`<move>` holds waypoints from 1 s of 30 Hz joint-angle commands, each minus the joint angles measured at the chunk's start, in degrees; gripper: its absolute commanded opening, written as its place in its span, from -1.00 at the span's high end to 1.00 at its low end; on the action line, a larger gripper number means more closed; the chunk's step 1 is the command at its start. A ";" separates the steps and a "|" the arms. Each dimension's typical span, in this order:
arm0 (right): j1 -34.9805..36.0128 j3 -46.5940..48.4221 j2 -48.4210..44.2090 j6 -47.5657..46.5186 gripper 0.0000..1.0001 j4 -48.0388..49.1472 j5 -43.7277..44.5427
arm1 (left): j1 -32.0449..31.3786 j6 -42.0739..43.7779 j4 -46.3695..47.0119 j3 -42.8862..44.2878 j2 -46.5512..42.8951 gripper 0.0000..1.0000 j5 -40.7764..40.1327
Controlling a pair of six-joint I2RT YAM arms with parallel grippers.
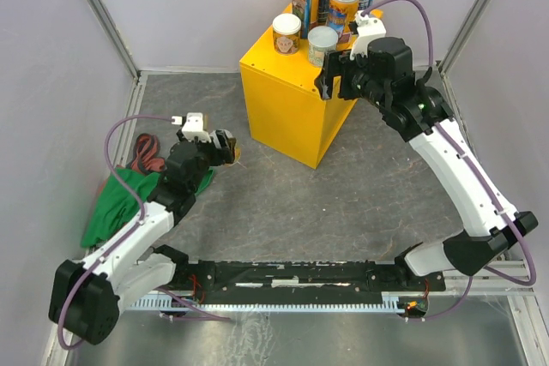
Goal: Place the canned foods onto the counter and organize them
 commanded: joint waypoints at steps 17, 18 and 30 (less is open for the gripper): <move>0.14 -6.78 -9.07 2.77 -0.79 5.78 8.37 | -2.51 7.13 -16.91 38.00 0.11 0.95 25.82; 0.14 -6.76 -9.17 2.71 -0.79 5.81 8.60 | -2.82 7.53 -17.43 39.91 0.98 0.95 25.58; 0.14 -5.89 -9.01 2.64 -0.79 6.43 9.18 | -6.68 13.19 -19.92 58.45 11.93 0.94 24.40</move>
